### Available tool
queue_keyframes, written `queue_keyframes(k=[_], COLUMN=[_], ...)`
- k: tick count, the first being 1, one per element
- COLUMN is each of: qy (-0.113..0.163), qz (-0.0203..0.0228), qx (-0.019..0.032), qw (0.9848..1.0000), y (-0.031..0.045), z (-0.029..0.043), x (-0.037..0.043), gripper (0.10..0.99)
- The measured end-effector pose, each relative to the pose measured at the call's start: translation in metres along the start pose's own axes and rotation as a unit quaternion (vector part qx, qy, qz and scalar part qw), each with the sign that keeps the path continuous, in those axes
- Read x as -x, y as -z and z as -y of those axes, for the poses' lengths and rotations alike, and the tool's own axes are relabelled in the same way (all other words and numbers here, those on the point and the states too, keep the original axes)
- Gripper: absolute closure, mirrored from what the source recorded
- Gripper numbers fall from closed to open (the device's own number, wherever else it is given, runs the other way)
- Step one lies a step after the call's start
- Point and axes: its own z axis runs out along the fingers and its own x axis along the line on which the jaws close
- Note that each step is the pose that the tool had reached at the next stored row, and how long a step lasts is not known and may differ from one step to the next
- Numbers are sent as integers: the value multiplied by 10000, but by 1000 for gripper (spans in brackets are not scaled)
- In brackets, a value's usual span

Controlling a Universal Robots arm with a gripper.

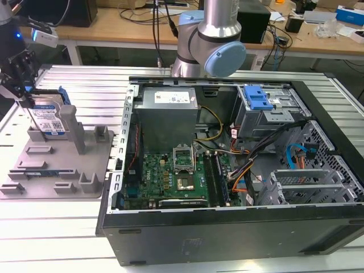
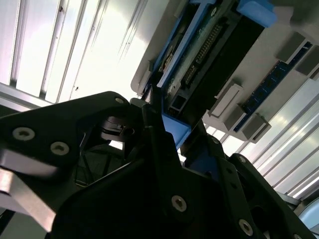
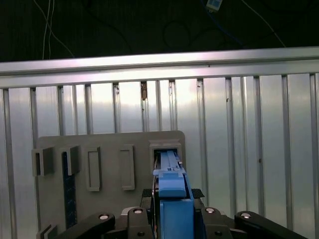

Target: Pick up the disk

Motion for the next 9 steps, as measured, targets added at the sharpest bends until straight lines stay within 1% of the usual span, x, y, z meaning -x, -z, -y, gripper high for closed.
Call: queue_keyframes(k=[1,3,9], qy=[0,0,0], qz=[0,0,0], qx=[0,0,0], qw=[10000,10000,10000], y=[-1,-3,-8], z=[0,0,0], x=[0,0,-2], gripper=[690,718,718])
